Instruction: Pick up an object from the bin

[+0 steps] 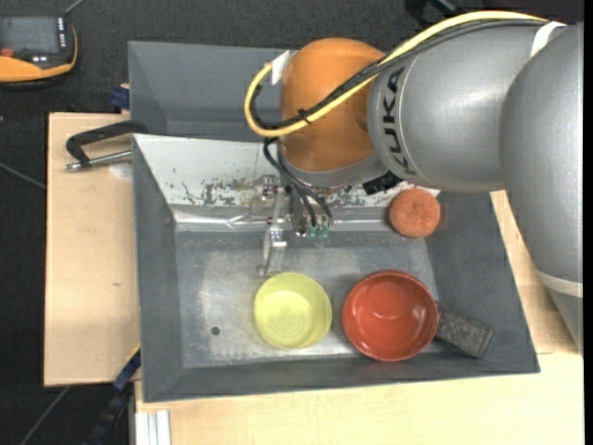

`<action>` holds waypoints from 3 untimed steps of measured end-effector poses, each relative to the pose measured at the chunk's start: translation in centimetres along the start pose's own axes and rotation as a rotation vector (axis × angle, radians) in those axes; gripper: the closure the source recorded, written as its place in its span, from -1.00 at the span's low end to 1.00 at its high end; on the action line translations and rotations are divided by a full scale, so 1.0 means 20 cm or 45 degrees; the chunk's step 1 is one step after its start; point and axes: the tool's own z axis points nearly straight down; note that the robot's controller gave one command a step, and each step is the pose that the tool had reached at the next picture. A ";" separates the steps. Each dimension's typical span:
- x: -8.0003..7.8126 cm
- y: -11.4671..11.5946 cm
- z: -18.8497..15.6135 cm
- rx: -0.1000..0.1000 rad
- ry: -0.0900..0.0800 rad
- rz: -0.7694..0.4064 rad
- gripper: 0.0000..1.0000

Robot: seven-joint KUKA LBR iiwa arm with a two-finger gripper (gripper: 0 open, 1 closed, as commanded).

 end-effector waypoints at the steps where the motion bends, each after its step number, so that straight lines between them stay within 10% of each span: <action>1: -0.01 -0.45 0.03 0.002 -0.002 -0.275 -1.00; 2: -0.04 -0.55 0.43 0.000 0.001 -0.885 -1.00; 3: -0.04 -0.55 0.41 0.000 -0.004 -0.884 1.00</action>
Offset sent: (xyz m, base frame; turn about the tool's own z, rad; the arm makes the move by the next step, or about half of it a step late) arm 0.0007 -0.0881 -0.0069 -0.2191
